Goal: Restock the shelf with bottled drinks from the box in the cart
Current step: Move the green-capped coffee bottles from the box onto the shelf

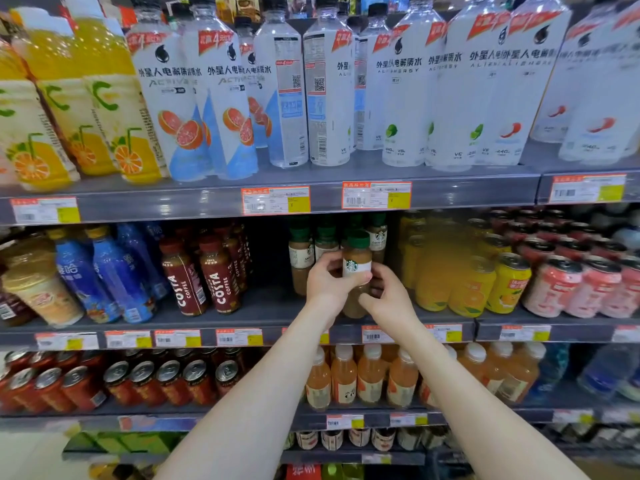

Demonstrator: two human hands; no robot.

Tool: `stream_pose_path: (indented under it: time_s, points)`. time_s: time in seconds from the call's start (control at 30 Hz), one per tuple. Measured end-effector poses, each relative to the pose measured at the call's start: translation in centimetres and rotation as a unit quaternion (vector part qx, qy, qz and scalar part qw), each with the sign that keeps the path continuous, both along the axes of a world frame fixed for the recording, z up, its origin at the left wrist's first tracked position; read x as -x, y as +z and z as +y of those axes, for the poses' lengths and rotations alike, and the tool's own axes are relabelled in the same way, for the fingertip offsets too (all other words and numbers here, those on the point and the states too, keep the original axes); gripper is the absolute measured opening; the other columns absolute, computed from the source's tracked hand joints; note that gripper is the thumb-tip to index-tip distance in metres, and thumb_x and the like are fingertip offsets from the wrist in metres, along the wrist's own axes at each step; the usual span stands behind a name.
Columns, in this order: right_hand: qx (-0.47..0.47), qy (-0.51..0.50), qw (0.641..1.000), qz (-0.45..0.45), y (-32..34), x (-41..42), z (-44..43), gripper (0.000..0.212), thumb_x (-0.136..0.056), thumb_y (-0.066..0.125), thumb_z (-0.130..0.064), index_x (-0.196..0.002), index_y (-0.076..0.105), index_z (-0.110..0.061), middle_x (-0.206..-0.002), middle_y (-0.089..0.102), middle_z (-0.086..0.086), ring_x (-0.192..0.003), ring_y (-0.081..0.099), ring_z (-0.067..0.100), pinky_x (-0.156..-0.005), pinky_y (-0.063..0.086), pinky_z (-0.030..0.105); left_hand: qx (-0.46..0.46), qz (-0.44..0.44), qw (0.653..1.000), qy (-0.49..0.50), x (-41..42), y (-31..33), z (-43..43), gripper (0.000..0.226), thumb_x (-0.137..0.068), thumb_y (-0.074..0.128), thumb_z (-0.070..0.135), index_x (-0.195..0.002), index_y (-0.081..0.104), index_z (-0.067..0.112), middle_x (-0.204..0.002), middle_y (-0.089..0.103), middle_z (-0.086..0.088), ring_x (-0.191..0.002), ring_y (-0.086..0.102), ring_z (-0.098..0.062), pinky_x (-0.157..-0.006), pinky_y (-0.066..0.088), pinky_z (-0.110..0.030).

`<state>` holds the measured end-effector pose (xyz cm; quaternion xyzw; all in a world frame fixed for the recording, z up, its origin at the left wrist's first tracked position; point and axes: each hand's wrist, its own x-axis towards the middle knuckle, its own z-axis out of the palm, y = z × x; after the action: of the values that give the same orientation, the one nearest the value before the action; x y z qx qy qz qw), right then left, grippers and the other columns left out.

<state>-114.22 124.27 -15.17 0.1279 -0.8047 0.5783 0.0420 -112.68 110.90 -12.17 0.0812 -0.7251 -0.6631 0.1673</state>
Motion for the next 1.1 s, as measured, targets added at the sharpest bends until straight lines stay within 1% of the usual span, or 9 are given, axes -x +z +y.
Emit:
stream_pose_path:
  time_s: [0.1,0.23,0.33,0.43,0.57,0.77,0.9,1.0,1.1]
  points:
    - [0.000,-0.069,0.997,0.022,0.2,0.1,0.6,0.057,-0.085,0.076,-0.019,-0.138,0.055,-0.023,-0.121,0.065,-0.007,-0.107,0.064,0.010,-0.089,0.056,0.030,-0.019,-0.005,1.000,-0.017,0.6,-0.1,1.6,0.053,-0.072,0.093,0.014,-0.115,0.066,0.029,-0.106,0.072,0.012,-0.101,0.066,-0.003,-0.085,0.054,-0.021]
    - [0.002,-0.141,0.990,0.030,0.6,0.7,1.3,0.045,-0.087,0.073,-0.010,-0.129,0.060,-0.016,-0.112,0.067,-0.002,-0.105,0.064,0.019,-0.087,0.053,0.032,0.024,-0.002,0.999,-0.042,1.8,-0.8,3.0,0.051,-0.073,0.092,0.021,-0.120,0.073,0.027,-0.105,0.077,0.009,-0.101,0.070,-0.007,-0.093,0.056,-0.029]
    - [-0.007,-0.158,0.987,0.039,0.2,1.2,1.6,0.048,-0.086,0.075,-0.012,-0.131,0.060,-0.015,-0.119,0.069,0.002,-0.109,0.064,0.020,-0.093,0.055,0.037,0.058,-0.009,0.998,-0.006,2.0,-1.1,3.2,0.044,-0.070,0.094,0.030,-0.110,0.076,0.022,-0.100,0.077,0.009,-0.096,0.071,-0.005,-0.090,0.057,-0.028]
    - [-0.015,-0.164,0.984,0.062,0.0,1.5,1.7,0.045,-0.088,0.076,-0.016,-0.130,0.062,-0.015,-0.120,0.069,0.002,-0.108,0.063,0.015,-0.093,0.054,0.033,0.104,-0.004,0.993,0.052,1.9,-1.0,3.7,0.034,-0.072,0.092,0.033,-0.099,0.076,0.020,-0.093,0.075,0.011,-0.090,0.070,-0.001,-0.087,0.056,-0.023]
    - [0.005,-0.170,0.981,0.090,0.0,1.9,1.2,0.037,-0.091,0.074,-0.017,-0.127,0.066,-0.017,-0.118,0.071,-0.002,-0.103,0.061,0.007,-0.089,0.050,0.025,0.132,-0.010,0.988,0.083,2.2,-0.6,4.7,0.035,-0.080,0.087,0.034,-0.109,0.079,0.016,-0.100,0.078,0.006,-0.091,0.069,-0.004,-0.084,0.051,-0.018]
    - [0.002,-0.160,0.982,0.099,0.3,3.2,1.0,0.037,-0.088,0.075,-0.012,-0.124,0.067,-0.014,-0.116,0.073,0.003,-0.106,0.067,0.017,-0.089,0.050,0.024,0.169,-0.009,0.979,0.116,3.1,-0.2,5.1,0.036,-0.086,0.081,0.037,-0.111,0.079,0.011,-0.102,0.079,-0.003,-0.099,0.071,-0.017,-0.094,0.054,-0.032]
    - [0.008,-0.151,0.984,0.096,0.3,3.9,0.8,0.041,-0.086,0.076,-0.009,-0.125,0.066,-0.011,-0.119,0.072,0.007,-0.109,0.068,0.022,-0.094,0.055,0.035,0.192,-0.009,0.973,0.125,3.5,-0.4,4.8,0.031,-0.087,0.078,0.040,-0.104,0.082,0.013,-0.098,0.079,-0.002,-0.096,0.071,-0.018,-0.090,0.053,-0.031]
    - [-0.008,-0.148,0.983,0.110,0.2,4.1,0.8,0.042,-0.086,0.076,-0.007,-0.127,0.065,-0.009,-0.120,0.071,0.009,-0.111,0.066,0.023,-0.092,0.049,0.026,0.209,-0.005,0.970,0.120,3.8,-0.4,4.5,0.030,-0.090,0.076,0.038,-0.104,0.082,0.013,-0.100,0.079,-0.003,-0.097,0.071,-0.018,-0.089,0.050,-0.026]
    - [-0.027,-0.138,0.983,0.122,0.1,4.3,0.8,0.043,-0.085,0.076,-0.006,-0.127,0.064,-0.008,-0.120,0.071,0.010,-0.111,0.066,0.024,-0.093,0.049,0.027,0.224,0.013,0.969,0.102,3.5,-0.4,4.1,0.027,-0.092,0.075,0.036,-0.105,0.081,0.013,-0.099,0.079,-0.003,-0.096,0.071,-0.017,-0.088,0.050,-0.025]
